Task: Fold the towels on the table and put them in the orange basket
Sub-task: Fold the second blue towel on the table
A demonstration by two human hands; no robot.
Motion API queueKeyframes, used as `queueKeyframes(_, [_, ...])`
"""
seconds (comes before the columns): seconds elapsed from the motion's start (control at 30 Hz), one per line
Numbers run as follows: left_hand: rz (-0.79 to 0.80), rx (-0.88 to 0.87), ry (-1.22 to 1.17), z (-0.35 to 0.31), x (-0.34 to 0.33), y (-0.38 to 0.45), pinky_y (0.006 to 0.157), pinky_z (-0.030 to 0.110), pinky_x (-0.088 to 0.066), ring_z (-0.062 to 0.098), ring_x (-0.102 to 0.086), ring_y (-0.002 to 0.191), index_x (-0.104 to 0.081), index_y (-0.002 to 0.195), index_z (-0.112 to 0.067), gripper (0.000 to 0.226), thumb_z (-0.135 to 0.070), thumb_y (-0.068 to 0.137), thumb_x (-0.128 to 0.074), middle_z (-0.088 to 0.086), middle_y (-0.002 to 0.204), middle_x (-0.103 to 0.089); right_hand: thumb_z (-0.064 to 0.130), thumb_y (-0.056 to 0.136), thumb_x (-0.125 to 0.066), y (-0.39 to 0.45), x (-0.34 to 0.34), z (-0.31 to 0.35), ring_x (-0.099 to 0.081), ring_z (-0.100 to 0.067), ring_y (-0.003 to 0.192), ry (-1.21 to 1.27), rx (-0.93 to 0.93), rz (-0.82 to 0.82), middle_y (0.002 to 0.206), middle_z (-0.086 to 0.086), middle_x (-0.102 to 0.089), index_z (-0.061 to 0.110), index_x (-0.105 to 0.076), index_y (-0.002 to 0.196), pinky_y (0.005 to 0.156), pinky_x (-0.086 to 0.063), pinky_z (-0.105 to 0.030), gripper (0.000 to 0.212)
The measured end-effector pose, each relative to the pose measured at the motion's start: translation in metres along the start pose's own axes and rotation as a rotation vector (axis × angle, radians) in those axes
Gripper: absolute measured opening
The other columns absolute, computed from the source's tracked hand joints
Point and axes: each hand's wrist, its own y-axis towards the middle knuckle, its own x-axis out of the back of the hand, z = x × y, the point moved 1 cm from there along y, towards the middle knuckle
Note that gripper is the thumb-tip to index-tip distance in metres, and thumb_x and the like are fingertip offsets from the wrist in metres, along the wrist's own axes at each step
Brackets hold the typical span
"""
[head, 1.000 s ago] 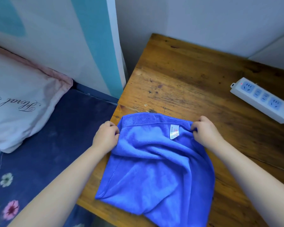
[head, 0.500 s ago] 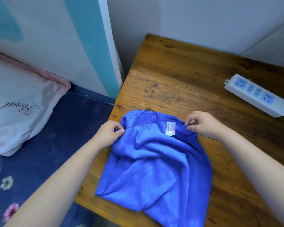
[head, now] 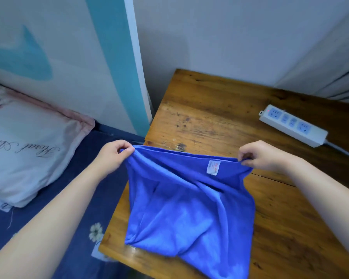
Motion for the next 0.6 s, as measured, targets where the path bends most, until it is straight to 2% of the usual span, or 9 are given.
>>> queueKeyframes(0.1, [0.042,-0.098,0.054,-0.018,0.016,-0.011,0.055,0.002,-0.035,-0.003,-0.050,0.056,-0.054,0.063,-0.025,0.033,-0.006,0.090,-0.056,-0.007,0.067,-0.055,0.002,0.084,-0.060,-0.038,0.009,0.009,-0.051,-0.006,0.074,-0.003,-0.022,-0.057,0.076,0.012,-0.055,0.024,-0.054,0.071,0.062,-0.041,-0.012,0.027])
queueKeyframes(0.2, [0.058,-0.245,0.179,-0.039,0.026,-0.021,0.060,0.004,-0.036,-0.008,-0.051,0.059,-0.053,0.066,-0.023,0.029,-0.006,0.090,-0.055,-0.010,0.066,-0.055,0.001,0.083,-0.061,-0.070,0.014,0.017,-0.053,-0.010,0.078,-0.008,-0.051,-0.122,0.077,0.010,-0.055,0.025,-0.053,0.070,0.065,-0.043,-0.016,0.028])
queueKeyframes(0.27, [0.075,-0.364,0.290,-0.053,0.034,-0.036,0.064,0.012,-0.038,0.002,-0.053,0.066,-0.058,0.076,-0.014,0.018,-0.007,0.092,-0.054,-0.004,0.070,-0.057,0.002,0.082,-0.062,-0.098,0.012,0.025,-0.053,-0.012,0.078,-0.021,-0.079,-0.155,0.075,0.009,-0.055,0.026,-0.052,0.067,0.066,-0.044,-0.017,0.030])
queueKeyframes(0.3, [0.084,-0.420,0.357,-0.059,0.038,-0.044,0.069,0.020,-0.039,0.013,-0.056,0.073,-0.060,0.082,-0.008,0.013,-0.008,0.092,-0.052,0.002,0.076,-0.061,0.002,0.081,-0.063,-0.114,0.009,0.029,-0.054,-0.012,0.076,-0.034,-0.094,-0.178,0.073,0.009,-0.055,0.026,-0.053,0.065,0.066,-0.045,-0.019,0.030])
queueKeyframes(0.37, [0.091,-0.509,0.487,-0.070,0.045,-0.056,0.078,0.029,-0.040,0.027,-0.058,0.088,-0.061,0.093,-0.001,0.015,-0.011,0.094,-0.049,0.010,0.093,-0.065,0.005,0.079,-0.066,-0.140,0.005,0.037,-0.055,-0.011,0.072,-0.069,-0.108,-0.203,0.069,0.010,-0.055,0.022,-0.058,0.066,0.068,-0.046,-0.020,0.023])
queueKeyframes(0.43, [0.101,-0.571,0.588,-0.078,0.050,-0.069,0.083,0.029,-0.040,0.028,-0.058,0.097,-0.061,0.100,-0.001,0.019,-0.013,0.096,-0.046,0.012,0.102,-0.065,0.007,0.079,-0.067,-0.165,-0.002,0.046,-0.051,-0.002,0.064,-0.099,-0.112,-0.215,0.064,0.015,-0.052,0.022,-0.061,0.066,0.062,-0.042,-0.013,0.020])
queueKeyframes(0.5, [0.117,-0.620,0.676,-0.088,0.055,-0.079,0.087,0.029,-0.040,0.028,-0.057,0.103,-0.060,0.105,0.000,0.022,-0.013,0.097,-0.044,0.012,0.108,-0.064,0.009,0.079,-0.067,-0.189,-0.008,0.054,-0.047,0.004,0.060,-0.121,-0.116,-0.265,0.061,0.018,-0.049,0.028,-0.053,0.058,0.058,-0.037,-0.009,0.032])
queueKeyframes(0.6, [0.164,-0.693,0.829,-0.111,0.065,-0.095,0.089,0.026,-0.038,0.027,-0.055,0.108,-0.059,0.109,-0.001,0.026,-0.015,0.098,-0.040,0.012,0.114,-0.061,0.008,0.078,-0.068,-0.227,-0.007,0.061,-0.046,0.007,0.056,-0.162,-0.133,-0.409,0.059,0.021,-0.045,0.022,-0.053,0.064,0.054,-0.033,-0.004,0.025])
